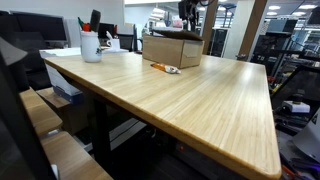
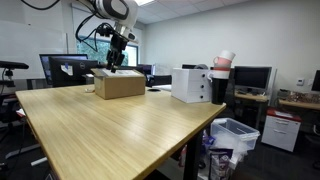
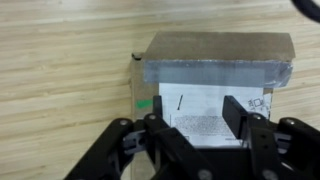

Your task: Close the cardboard box

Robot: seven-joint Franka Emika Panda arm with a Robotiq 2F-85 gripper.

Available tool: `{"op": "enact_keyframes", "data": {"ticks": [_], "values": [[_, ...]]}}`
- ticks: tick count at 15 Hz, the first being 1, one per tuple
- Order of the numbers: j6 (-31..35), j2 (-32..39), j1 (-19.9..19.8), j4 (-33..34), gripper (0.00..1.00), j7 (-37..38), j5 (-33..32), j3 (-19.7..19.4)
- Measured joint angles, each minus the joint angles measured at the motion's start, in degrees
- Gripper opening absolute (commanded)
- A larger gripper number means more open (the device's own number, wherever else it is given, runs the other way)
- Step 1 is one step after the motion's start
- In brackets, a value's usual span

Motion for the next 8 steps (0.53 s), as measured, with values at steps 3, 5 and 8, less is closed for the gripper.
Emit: {"op": "enact_keyframes", "data": {"ticks": [3, 5, 8], "values": [[4.27, 0.0, 0.12, -0.7, 0.53, -4.99, -0.16, 0.25], [8.34, -0.01, 0.19, -1.94, 0.44, -7.77, -0.16, 0.3], [14.23, -0.19, 0.22, -4.36, 0.25, -9.38, 0.01, 0.26]]}}
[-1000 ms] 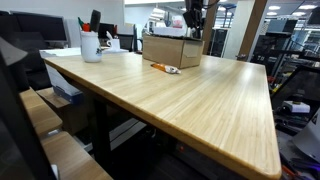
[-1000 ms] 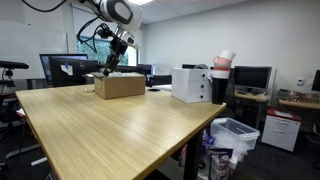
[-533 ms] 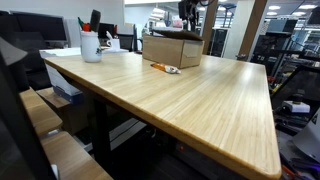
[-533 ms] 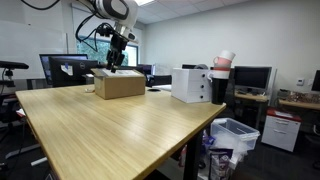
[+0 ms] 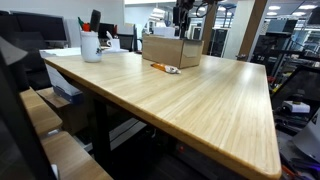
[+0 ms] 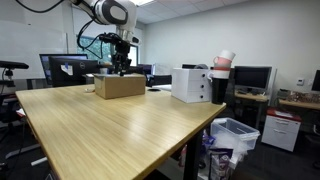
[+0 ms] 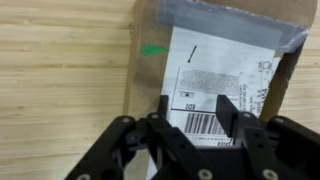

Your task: Close the cardboard box

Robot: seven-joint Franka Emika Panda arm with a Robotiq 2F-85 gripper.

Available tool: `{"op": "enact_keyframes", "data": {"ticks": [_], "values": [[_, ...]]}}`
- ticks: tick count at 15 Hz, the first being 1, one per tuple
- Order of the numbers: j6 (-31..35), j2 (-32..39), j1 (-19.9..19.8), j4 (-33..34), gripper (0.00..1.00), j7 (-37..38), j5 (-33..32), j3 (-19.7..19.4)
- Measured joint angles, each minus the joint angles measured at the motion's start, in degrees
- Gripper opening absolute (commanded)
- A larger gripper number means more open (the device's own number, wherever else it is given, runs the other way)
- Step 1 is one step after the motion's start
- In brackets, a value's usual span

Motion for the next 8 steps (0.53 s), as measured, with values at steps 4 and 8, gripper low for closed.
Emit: {"op": "enact_keyframes", "data": {"ticks": [4, 8], "values": [[2.58, -1.36, -0.18, -2.18, 0.04, -0.03, 0.01, -0.41], [4.3, -3.31, -0.65, -5.05, 0.0, -0.01, 0.04, -1.07]]}}
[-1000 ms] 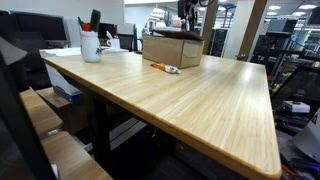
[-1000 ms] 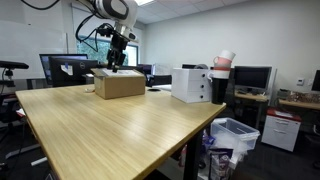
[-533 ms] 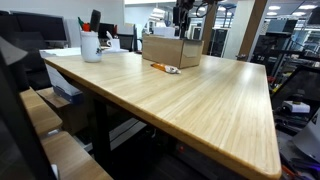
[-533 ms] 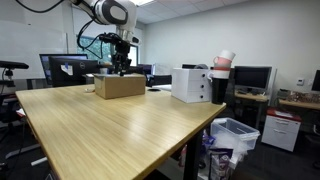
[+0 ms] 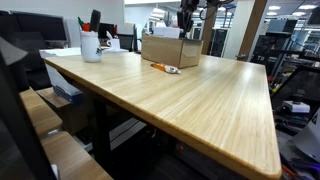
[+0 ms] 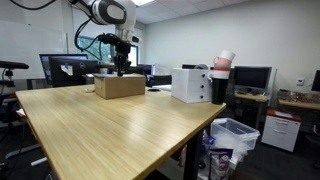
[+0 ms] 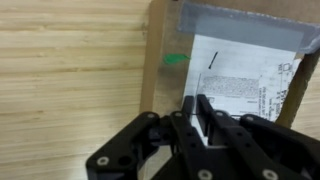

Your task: Close the cardboard box

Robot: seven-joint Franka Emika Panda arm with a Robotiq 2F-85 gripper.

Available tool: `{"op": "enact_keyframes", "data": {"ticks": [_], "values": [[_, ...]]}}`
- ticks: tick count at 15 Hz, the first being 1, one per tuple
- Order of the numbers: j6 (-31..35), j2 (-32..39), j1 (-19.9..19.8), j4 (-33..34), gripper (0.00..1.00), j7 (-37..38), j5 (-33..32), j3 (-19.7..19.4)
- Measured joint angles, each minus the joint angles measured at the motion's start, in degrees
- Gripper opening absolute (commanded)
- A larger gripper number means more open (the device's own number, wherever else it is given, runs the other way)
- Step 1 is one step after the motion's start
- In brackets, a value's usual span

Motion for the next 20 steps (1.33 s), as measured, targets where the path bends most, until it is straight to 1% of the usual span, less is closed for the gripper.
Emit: {"op": "enact_keyframes", "data": {"ticks": [3, 8, 11, 13, 14, 15, 17, 18, 20], "values": [[0.32, -1.8, -0.04, -2.08, 0.02, 0.04, -0.4, -0.8], [0.31, -5.33, -0.09, -5.99, 0.02, 0.03, -3.95, -2.05], [-0.38, -5.99, -0.08, -6.59, 0.01, 0.01, -5.71, -2.24], [-0.85, -6.11, -0.03, -6.59, 0.01, -2.4, -6.98, -2.2], [-1.01, -6.15, -0.03, -6.58, 0.04, -3.86, -7.27, -2.2], [-1.06, -6.15, -0.02, -6.57, 0.27, -5.14, -7.58, -2.2], [-1.75, -6.15, 0.06, -6.35, 0.3, -6.16, -8.56, -2.05], [-2.42, -6.15, 0.12, -6.1, 0.34, -6.17, -9.74, -1.86], [-4.39, -6.15, 0.22, -5.15, 0.45, -6.31, -12.89, -1.32]]}}
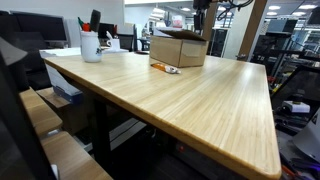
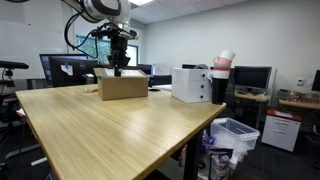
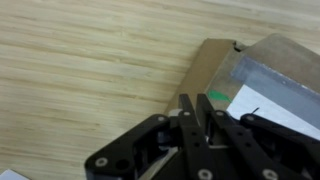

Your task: Close the cardboard box

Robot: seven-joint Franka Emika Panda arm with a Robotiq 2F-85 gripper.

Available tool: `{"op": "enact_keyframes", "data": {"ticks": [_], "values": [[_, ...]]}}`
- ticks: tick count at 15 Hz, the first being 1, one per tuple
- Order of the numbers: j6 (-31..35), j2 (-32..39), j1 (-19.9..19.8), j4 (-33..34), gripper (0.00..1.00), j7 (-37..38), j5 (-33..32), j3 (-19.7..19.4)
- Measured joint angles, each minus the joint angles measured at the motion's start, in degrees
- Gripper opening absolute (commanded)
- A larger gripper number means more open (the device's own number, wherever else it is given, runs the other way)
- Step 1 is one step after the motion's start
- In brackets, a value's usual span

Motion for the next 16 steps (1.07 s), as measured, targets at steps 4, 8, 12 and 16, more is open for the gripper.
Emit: {"op": "enact_keyframes", "data": {"ticks": [4, 8, 12, 16], "values": [[-6.13, 0.0, -0.01, 4.2, 0.66, -2.98, -4.28, 0.45], [-9.31, -0.09, -0.26, 8.71, 0.89, -8.41, -5.49, -0.33], [-11.44, -0.12, -0.93, 11.7, 1.0, -13.83, -5.48, -2.01], [-12.23, -0.08, -2.12, 12.87, 1.0, -17.86, -4.42, -3.79]]}}
